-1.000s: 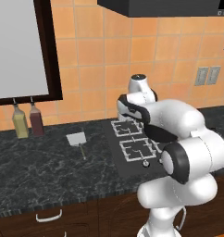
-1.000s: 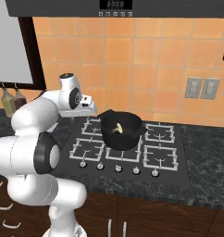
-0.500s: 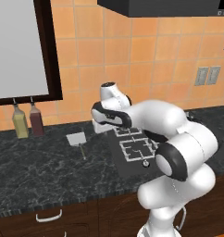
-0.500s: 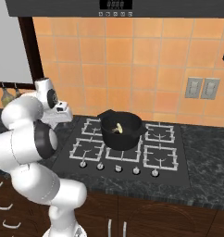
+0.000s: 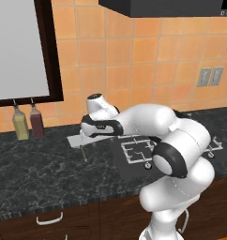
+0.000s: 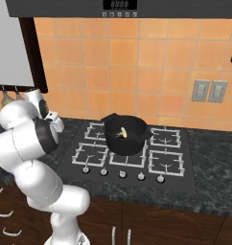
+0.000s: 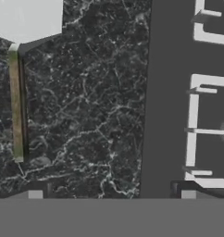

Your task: Put the mushroom and eggplant in the pot. Retrieve the spatula and lightly stir the vegetables in the pot.

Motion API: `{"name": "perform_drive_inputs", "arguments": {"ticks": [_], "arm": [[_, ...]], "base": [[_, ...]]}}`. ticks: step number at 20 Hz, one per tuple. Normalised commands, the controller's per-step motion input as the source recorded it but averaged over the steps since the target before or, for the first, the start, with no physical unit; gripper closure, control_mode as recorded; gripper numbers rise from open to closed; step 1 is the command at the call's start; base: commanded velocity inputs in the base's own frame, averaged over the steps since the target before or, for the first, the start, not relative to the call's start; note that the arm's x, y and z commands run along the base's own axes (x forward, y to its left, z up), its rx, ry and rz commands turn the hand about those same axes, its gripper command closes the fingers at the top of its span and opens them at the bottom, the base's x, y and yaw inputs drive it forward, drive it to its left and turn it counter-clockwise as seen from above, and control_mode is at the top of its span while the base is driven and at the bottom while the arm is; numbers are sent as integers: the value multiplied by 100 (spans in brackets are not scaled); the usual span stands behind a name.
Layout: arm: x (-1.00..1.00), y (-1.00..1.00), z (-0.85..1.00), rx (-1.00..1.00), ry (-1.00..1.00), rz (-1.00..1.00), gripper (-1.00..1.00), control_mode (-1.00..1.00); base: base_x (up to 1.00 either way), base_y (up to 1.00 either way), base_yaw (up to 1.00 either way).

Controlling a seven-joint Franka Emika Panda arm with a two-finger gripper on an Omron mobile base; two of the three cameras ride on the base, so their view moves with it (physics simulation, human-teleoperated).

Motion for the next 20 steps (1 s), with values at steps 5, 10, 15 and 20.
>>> {"name": "perform_drive_inputs", "arguments": {"ticks": [5,10,15,20], "arm": [[7,43,-24,7,-1,-2,-100,-100],[20,25,-34,17,0,-7,-100,-100],[10,20,-27,-3,8,-2,-100,-100],[8,24,-20,-3,9,0,-100,-100]], "base": [[0,0,0],[0,0,0],[0,0,0],[0,0,0]]}}
